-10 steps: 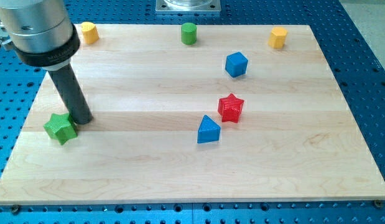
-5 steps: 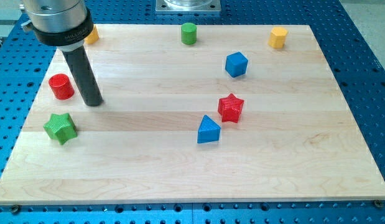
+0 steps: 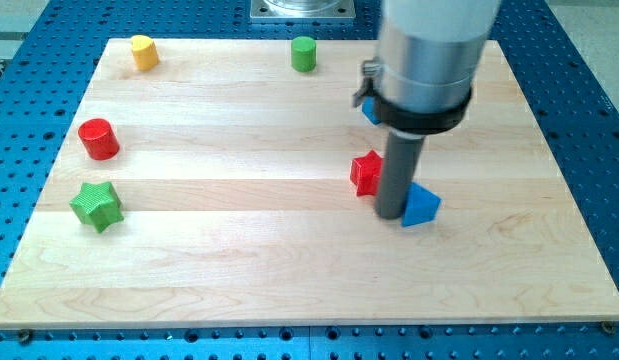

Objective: Move the triangle to the center right of the board

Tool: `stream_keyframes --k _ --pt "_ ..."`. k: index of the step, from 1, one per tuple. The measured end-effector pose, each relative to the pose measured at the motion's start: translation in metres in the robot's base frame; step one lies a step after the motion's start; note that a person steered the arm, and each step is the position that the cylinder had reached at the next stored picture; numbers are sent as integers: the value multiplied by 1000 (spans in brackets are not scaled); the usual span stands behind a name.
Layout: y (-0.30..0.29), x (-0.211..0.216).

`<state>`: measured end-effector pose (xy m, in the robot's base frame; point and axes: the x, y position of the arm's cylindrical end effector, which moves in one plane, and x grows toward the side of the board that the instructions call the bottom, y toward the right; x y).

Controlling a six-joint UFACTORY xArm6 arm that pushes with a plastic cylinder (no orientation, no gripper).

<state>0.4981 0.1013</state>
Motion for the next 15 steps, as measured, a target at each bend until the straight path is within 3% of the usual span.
stream_keyframes --k 4,6,8,10,15 --pt "70 41" --pt "131 38" --pt "132 -32" --pt "68 -35" --pt "94 -64"
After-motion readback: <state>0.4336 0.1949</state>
